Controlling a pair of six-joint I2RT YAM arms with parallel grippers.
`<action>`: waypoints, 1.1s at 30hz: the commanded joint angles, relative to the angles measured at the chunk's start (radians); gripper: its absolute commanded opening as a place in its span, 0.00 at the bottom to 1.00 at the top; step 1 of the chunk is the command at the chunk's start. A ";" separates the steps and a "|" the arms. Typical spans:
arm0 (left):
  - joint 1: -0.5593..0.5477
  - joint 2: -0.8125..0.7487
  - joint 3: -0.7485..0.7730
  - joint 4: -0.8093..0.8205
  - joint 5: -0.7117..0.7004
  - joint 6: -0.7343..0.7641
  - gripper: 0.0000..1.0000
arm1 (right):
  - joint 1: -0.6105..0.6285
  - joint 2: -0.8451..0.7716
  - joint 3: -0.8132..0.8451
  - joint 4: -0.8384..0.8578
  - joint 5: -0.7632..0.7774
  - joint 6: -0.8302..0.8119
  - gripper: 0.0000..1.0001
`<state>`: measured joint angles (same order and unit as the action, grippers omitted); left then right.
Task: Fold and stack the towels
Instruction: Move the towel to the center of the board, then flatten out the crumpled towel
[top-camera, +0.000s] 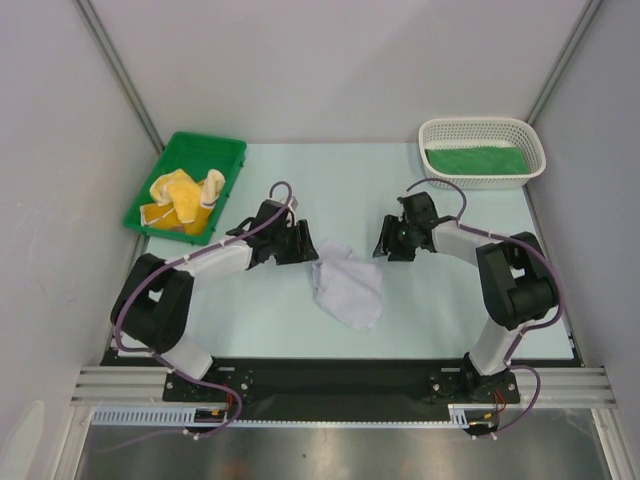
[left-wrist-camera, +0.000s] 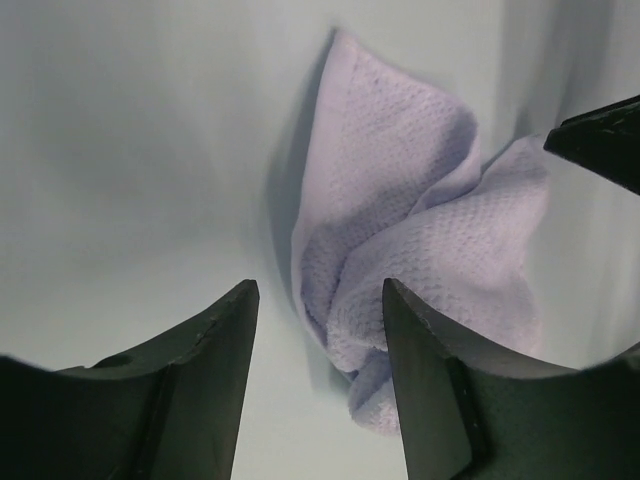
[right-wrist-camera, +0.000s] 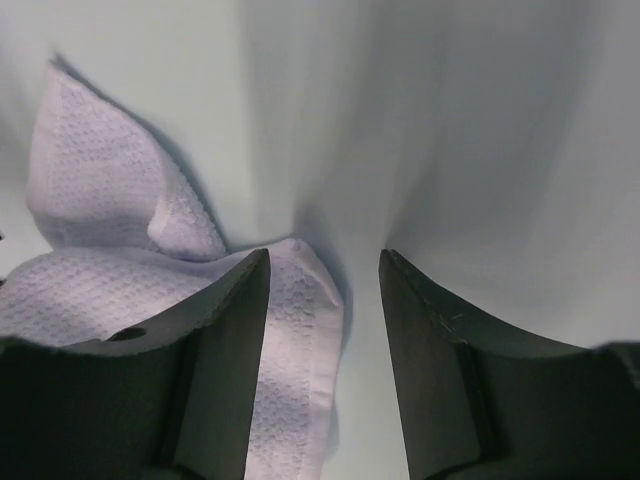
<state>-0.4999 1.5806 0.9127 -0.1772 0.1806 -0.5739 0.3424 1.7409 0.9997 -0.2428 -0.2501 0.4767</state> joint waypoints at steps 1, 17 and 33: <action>-0.005 0.041 -0.011 0.047 0.022 -0.037 0.58 | 0.039 0.037 0.011 0.088 0.032 -0.024 0.53; -0.032 -0.083 0.092 -0.143 -0.183 0.060 0.55 | 0.056 -0.153 0.037 -0.110 0.187 -0.026 0.00; -0.767 -0.154 -0.046 0.105 -0.549 0.262 0.46 | 0.058 -0.425 -0.167 -0.016 0.088 0.269 0.00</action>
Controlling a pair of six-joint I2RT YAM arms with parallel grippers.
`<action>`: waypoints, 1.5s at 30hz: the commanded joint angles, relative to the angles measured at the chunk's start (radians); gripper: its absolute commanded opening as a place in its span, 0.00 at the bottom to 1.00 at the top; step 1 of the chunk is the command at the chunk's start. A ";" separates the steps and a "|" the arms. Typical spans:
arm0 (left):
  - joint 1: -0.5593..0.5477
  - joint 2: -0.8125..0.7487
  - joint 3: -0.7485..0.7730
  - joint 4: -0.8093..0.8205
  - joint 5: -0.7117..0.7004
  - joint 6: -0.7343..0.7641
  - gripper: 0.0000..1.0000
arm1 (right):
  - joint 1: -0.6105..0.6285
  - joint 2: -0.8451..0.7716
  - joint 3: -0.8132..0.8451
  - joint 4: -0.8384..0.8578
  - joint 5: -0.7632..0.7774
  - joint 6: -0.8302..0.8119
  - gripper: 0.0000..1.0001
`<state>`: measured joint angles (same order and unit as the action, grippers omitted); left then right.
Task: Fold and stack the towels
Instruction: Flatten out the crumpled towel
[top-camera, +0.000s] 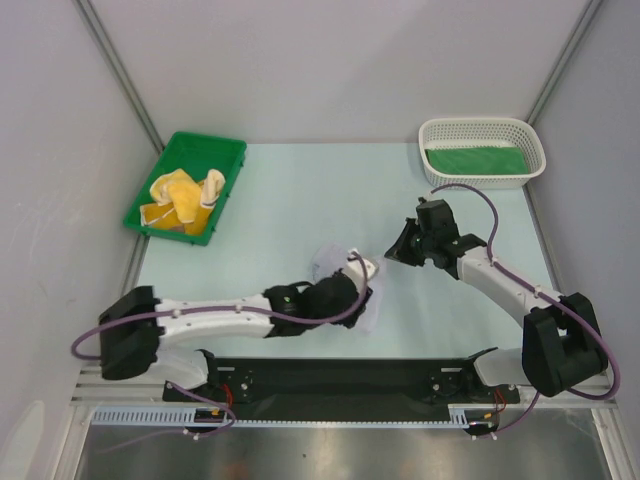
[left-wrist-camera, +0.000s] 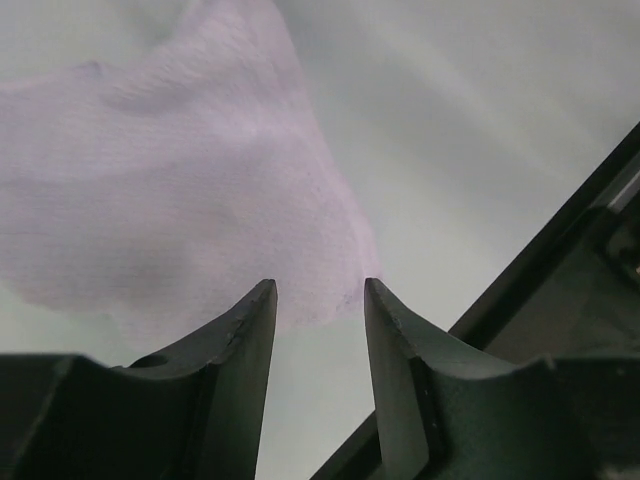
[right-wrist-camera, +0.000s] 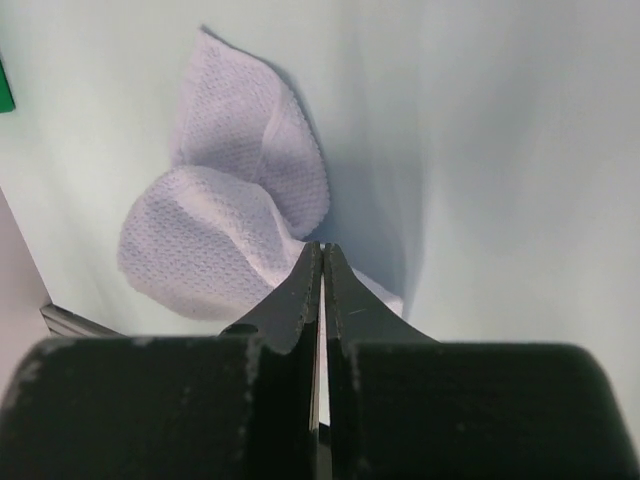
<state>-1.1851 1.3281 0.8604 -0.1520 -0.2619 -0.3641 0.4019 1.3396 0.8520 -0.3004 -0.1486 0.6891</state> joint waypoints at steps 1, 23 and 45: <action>-0.105 0.130 0.041 0.072 -0.146 0.054 0.45 | -0.002 -0.023 -0.027 0.046 -0.016 0.058 0.00; -0.235 0.445 0.103 0.094 -0.149 0.010 0.35 | -0.063 -0.060 -0.111 0.090 -0.039 0.047 0.00; -0.185 0.105 0.875 -0.547 -0.306 0.246 0.00 | -0.138 -0.330 0.455 -0.210 0.214 -0.053 0.00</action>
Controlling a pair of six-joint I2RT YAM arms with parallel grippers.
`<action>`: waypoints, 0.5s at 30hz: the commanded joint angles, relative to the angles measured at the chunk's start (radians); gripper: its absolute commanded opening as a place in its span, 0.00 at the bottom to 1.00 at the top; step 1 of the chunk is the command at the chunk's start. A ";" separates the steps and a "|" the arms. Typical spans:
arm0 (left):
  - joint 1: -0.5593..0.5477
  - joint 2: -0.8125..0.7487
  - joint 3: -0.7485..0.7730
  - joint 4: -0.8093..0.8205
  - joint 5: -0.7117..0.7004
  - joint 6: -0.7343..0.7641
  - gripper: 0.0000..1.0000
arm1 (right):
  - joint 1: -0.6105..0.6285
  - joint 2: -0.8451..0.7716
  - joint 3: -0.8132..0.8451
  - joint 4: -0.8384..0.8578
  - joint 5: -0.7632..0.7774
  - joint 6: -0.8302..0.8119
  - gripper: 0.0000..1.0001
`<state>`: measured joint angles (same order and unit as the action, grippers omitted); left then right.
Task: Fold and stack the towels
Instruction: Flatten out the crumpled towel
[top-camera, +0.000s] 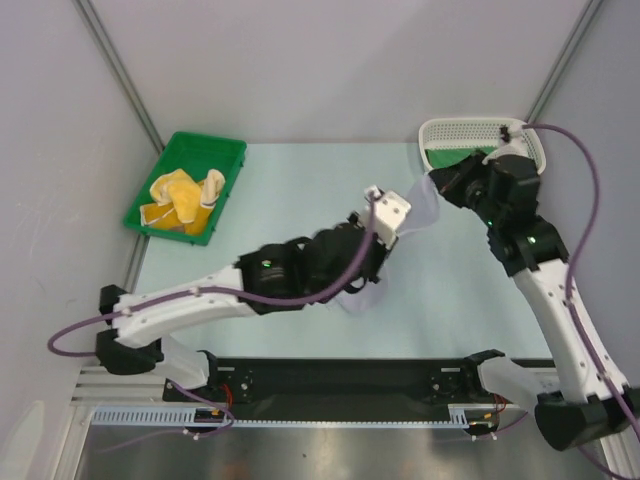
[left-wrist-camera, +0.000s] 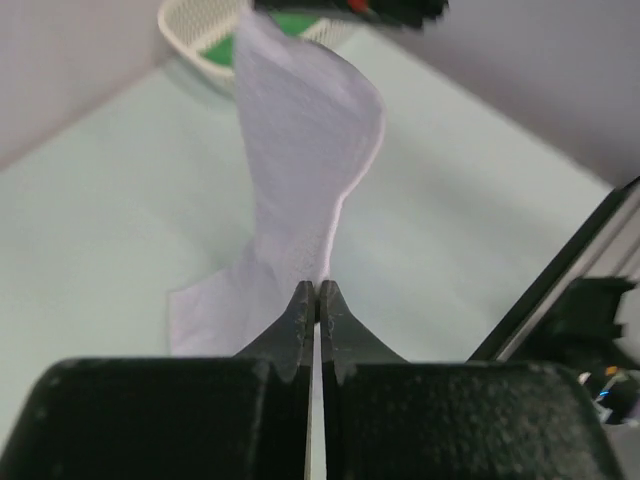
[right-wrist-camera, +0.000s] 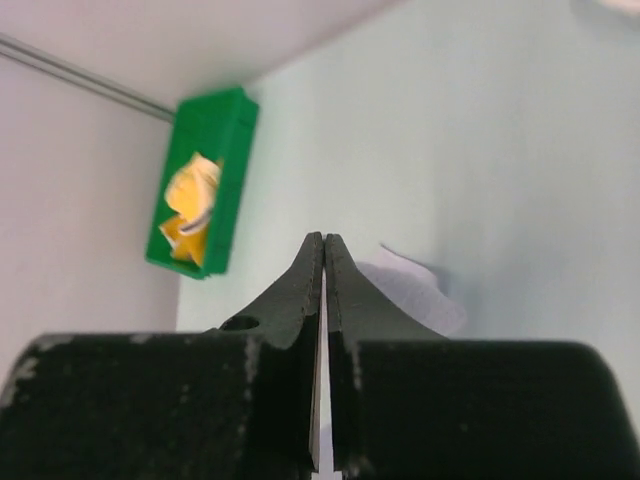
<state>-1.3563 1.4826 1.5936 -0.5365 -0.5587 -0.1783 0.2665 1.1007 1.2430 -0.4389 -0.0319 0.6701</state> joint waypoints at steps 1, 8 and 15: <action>-0.032 -0.053 0.175 -0.199 -0.018 0.060 0.00 | -0.001 -0.157 0.067 -0.069 0.115 -0.035 0.00; -0.086 -0.133 0.220 -0.195 0.016 0.039 0.00 | 0.004 -0.422 0.026 -0.021 0.130 -0.011 0.00; -0.080 -0.165 0.184 -0.163 -0.049 0.077 0.00 | 0.002 -0.469 -0.019 0.029 0.201 0.006 0.00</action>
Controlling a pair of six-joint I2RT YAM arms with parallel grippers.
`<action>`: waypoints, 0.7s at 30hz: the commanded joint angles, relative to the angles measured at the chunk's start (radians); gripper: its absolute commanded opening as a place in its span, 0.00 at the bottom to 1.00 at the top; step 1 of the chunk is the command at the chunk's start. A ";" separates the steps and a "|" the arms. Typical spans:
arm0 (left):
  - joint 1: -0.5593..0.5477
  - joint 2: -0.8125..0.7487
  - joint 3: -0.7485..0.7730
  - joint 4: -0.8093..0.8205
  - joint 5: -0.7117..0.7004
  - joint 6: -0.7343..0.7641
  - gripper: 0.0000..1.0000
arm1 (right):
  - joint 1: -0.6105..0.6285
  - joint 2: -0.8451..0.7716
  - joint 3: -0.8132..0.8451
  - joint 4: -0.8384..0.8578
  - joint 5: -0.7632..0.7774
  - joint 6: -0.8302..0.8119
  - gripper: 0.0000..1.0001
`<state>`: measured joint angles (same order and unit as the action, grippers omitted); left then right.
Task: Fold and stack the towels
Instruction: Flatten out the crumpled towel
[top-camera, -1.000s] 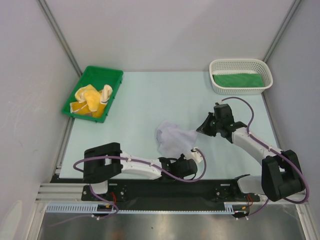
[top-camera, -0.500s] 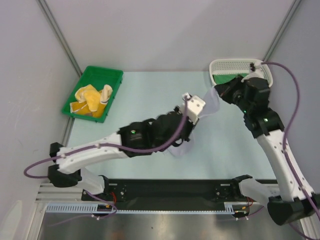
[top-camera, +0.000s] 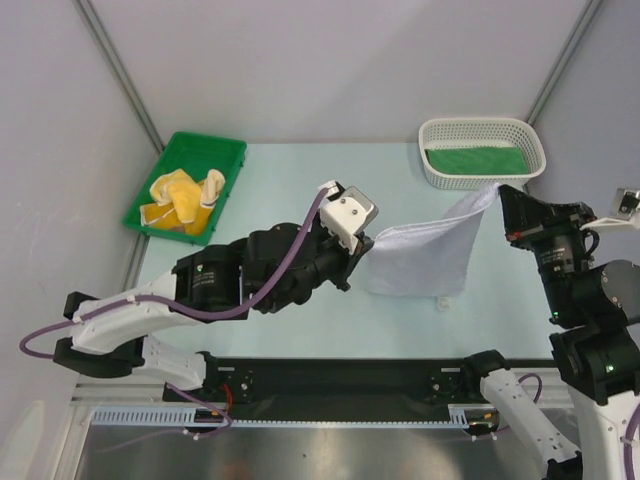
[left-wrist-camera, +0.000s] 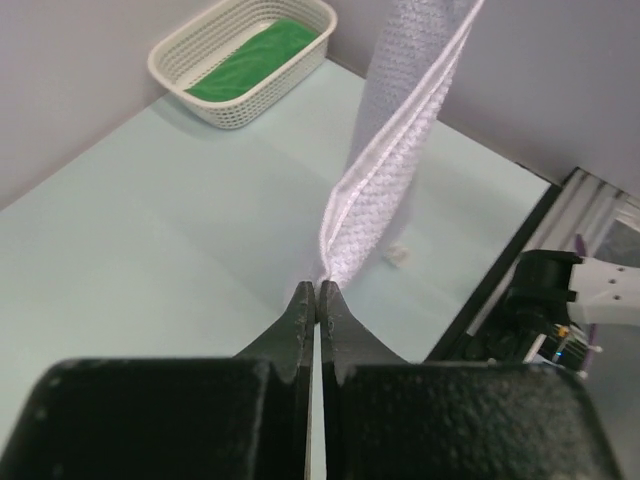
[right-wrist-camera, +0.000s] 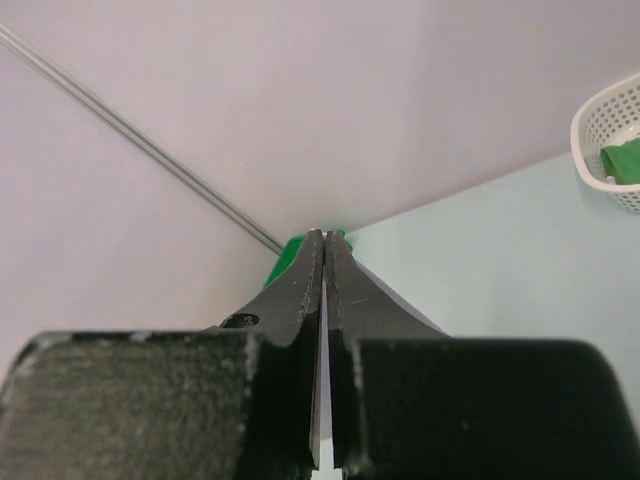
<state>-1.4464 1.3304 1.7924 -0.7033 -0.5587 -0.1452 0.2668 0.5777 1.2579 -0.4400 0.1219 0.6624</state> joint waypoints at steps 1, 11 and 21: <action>0.064 -0.010 -0.014 0.002 -0.034 0.052 0.00 | 0.002 0.079 -0.043 0.040 0.041 0.016 0.00; 0.631 0.099 0.021 0.126 0.293 0.165 0.00 | 0.011 0.653 0.159 0.415 -0.086 -0.108 0.00; 0.882 0.385 0.499 0.059 0.347 0.266 0.00 | -0.009 1.013 0.619 0.386 -0.199 -0.222 0.00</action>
<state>-0.5793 1.7180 2.1460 -0.6437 -0.2413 0.0498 0.2657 1.5955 1.7546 -0.1394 -0.0338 0.5079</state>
